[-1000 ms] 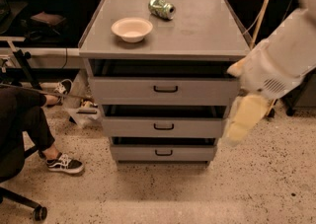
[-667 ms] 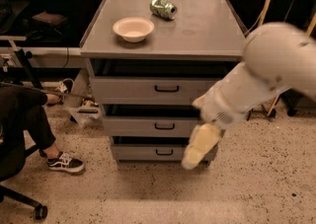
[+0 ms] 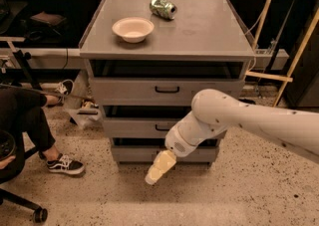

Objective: Open bottom drawer

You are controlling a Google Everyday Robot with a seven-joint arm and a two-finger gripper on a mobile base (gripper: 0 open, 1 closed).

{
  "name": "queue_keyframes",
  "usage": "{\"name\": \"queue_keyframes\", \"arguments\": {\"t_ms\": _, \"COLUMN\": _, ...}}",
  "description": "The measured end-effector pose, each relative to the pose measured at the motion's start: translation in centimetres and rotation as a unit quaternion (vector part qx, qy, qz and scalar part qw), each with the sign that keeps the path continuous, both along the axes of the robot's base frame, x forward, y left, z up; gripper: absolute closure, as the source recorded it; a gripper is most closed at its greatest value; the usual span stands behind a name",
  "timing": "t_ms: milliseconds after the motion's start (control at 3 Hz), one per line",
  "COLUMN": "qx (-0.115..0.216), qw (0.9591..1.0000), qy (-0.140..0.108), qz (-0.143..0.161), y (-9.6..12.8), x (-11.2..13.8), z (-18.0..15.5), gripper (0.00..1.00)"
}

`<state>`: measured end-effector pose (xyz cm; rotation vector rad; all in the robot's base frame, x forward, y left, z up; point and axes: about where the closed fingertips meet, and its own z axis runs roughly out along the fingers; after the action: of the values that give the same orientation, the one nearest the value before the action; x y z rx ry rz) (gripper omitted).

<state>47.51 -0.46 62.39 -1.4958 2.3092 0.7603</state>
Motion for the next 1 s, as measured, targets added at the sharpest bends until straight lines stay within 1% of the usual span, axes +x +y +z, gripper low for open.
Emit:
{"name": "queue_keyframes", "arguments": {"t_ms": 333, "qx": -0.003, "qw": 0.9995, "qy": 0.007, "qz": -0.031, "y": 0.4, "x": 3.7, "z": -5.5, "gripper": 0.00}}
{"name": "queue_keyframes", "arguments": {"t_ms": 667, "qx": -0.003, "qw": 0.9995, "qy": 0.007, "qz": -0.031, "y": 0.4, "x": 3.7, "z": -5.5, "gripper": 0.00}}
{"name": "queue_keyframes", "arguments": {"t_ms": 1000, "qx": -0.064, "qw": 0.9975, "qy": -0.019, "qz": -0.023, "y": -1.0, "x": 3.0, "z": -4.5, "gripper": 0.00}}
